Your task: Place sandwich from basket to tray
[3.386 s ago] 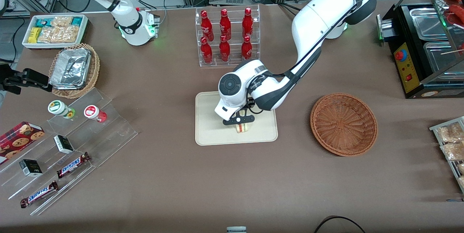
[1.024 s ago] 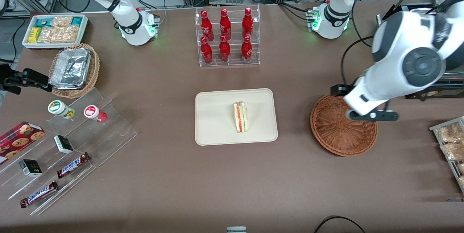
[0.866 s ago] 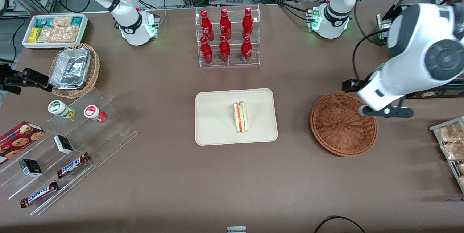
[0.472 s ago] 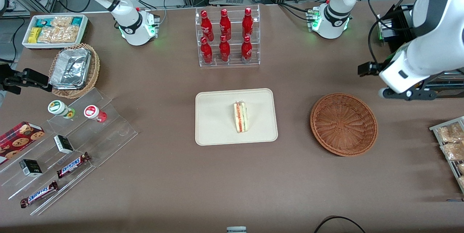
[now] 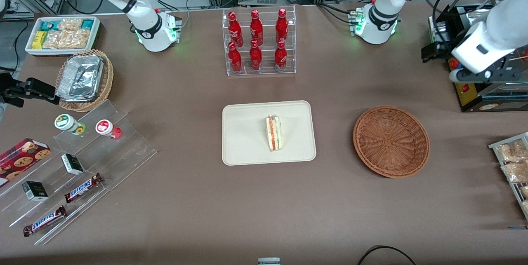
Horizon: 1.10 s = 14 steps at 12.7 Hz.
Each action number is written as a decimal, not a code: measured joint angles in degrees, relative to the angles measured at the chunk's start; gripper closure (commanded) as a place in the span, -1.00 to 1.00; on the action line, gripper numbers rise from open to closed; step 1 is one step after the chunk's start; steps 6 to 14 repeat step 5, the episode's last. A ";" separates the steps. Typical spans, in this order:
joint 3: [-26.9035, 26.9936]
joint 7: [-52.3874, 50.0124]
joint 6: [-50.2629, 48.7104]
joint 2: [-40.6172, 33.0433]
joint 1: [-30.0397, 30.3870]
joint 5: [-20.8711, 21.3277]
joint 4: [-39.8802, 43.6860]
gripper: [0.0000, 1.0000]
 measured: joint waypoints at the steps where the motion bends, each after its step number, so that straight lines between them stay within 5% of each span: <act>1: 0.61 0.11 -0.43 -0.61 0.01 0.00 -0.02 -1.00; 14: 1.17 0.41 1.65 -0.45 -0.01 0.30 2.95 -1.00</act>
